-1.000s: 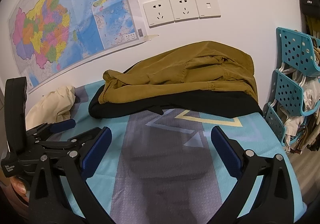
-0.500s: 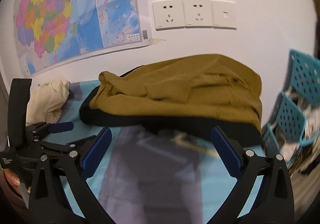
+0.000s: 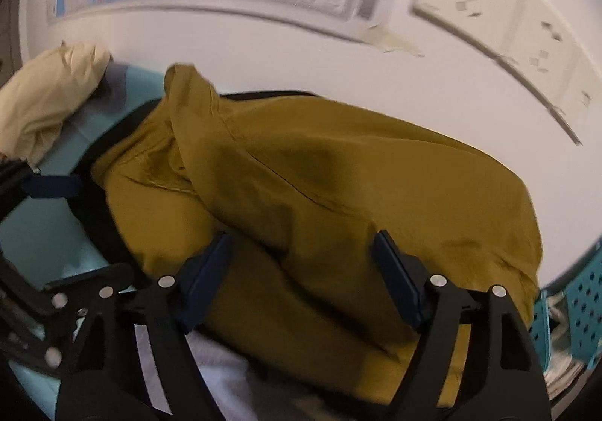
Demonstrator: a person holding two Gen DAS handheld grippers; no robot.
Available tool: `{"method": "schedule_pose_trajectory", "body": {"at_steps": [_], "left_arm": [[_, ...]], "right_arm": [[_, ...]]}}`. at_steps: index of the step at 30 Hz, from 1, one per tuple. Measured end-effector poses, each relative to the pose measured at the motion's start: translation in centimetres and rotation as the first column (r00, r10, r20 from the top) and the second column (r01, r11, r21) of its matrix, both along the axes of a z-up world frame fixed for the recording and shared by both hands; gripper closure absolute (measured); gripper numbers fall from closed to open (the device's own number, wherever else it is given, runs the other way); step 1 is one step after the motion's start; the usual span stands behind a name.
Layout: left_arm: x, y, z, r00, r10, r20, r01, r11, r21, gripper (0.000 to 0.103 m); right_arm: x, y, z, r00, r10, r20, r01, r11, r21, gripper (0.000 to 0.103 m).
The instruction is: Fold large clothes
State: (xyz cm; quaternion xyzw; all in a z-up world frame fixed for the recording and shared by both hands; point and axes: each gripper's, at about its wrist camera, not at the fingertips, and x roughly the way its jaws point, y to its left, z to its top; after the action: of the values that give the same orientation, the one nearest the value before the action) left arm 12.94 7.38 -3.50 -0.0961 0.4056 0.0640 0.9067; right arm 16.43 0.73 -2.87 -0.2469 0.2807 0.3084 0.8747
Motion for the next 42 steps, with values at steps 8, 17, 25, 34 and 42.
{"method": "schedule_pose_trajectory", "body": {"at_steps": [8,17,25,34,42], "left_arm": [[0.6,1.3,-0.6,1.0,0.007,-0.004,-0.007,1.0,-0.013,0.007],[0.4,2.3,-1.0,1.0,-0.003,0.005,0.003,1.0,-0.027,0.007],[0.0,2.3,-1.1,0.999,-0.032,0.017,0.033,0.999,-0.023,0.007],[-1.2,2.9,0.1,0.992,-0.07,0.109,0.079,0.994,-0.078,0.007],[-1.8,0.0,1.4,0.949,-0.216,0.229,0.209,0.976,0.056,0.045]], "right_arm": [[1.8,-4.1,5.5,1.0,-0.005,-0.018,0.008,0.99,0.142,0.096],[1.6,0.5,4.5,0.994,0.104,0.025,-0.102,0.993,-0.063,0.051],[4.2,2.3,8.2,0.992,0.122,-0.01,-0.122,0.992,0.03,0.099],[4.3,-8.6,20.3,1.0,0.001,0.012,-0.004,0.948,0.318,0.099],[2.8,-11.5,20.3,1.0,-0.01,0.018,0.003,0.935,0.355,0.099]]}}
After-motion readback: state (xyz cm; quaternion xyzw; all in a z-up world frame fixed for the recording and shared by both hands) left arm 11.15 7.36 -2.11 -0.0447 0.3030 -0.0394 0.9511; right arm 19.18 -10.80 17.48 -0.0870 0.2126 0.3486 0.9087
